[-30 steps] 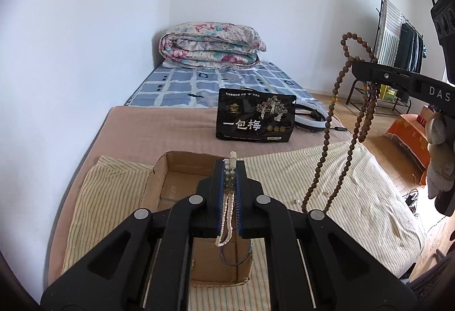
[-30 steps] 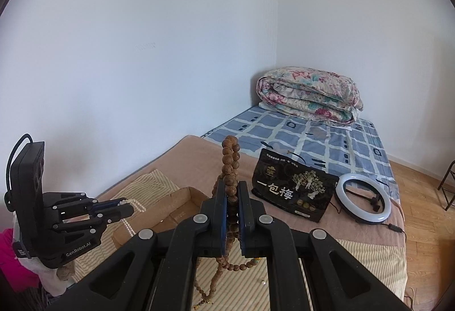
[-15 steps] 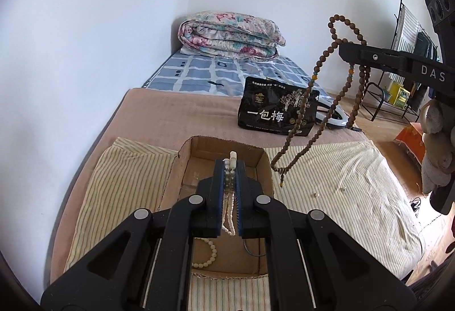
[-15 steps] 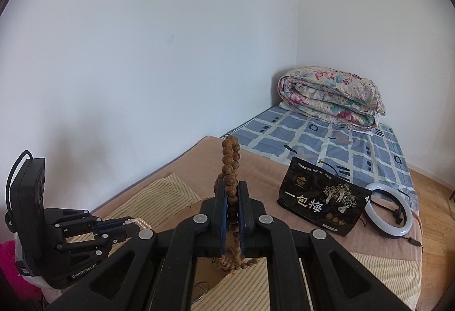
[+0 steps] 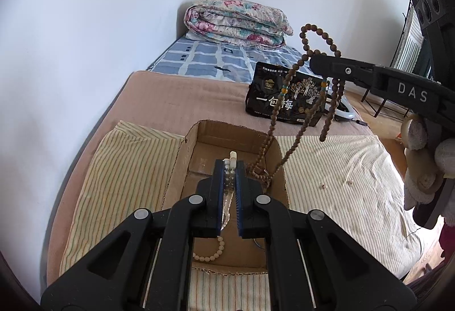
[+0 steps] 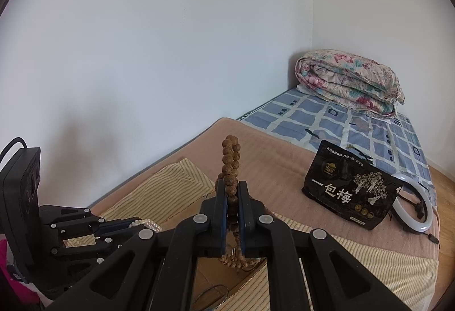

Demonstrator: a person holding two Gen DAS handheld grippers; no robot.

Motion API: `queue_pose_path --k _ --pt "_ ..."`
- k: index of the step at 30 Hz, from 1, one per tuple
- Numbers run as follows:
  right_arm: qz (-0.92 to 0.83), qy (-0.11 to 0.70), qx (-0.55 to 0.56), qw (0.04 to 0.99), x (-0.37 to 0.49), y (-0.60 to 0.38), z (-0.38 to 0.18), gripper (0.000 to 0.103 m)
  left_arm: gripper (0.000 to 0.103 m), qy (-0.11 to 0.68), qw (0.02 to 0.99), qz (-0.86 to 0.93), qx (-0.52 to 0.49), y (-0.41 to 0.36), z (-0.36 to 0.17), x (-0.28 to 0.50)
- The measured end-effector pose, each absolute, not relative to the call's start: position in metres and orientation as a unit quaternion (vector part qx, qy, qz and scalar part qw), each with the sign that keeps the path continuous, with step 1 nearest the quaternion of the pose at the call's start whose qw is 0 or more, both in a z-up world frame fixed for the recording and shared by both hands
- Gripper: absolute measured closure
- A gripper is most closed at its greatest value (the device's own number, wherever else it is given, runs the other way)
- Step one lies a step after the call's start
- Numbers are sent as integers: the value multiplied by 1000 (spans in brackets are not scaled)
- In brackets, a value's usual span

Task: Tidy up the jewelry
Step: 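Open the left tool inside the box while the right tool releases the bead strand there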

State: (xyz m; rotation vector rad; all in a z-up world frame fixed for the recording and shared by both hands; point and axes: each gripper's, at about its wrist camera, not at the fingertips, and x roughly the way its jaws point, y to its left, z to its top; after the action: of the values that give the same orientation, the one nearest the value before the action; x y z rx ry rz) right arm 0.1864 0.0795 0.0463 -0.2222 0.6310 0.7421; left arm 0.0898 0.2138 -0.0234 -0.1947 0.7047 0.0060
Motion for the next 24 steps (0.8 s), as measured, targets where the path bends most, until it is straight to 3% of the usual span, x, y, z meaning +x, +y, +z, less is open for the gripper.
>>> queue_pose_path --k 15,16,18,20,21,24 --pt "339 376 -87 858 210 82 -29 97 98 389 917 10 -92 211 -47 101" --pt "339 380 -84 856 211 81 -32 93 98 390 916 12 -92 211 -47 101" --pt "337 386 -79 855 212 80 -37 65 93 393 914 12 -94 211 -49 102" --pt "328 386 -77 859 212 79 -39 49 72 393 914 13 -96 211 -49 103" --pt "324 386 -77 860 212 78 -39 39 70 392 915 13 -96 211 -48 103" --pt "319 383 -73 864 212 74 -39 37 69 391 916 13 -95 209 -47 103"
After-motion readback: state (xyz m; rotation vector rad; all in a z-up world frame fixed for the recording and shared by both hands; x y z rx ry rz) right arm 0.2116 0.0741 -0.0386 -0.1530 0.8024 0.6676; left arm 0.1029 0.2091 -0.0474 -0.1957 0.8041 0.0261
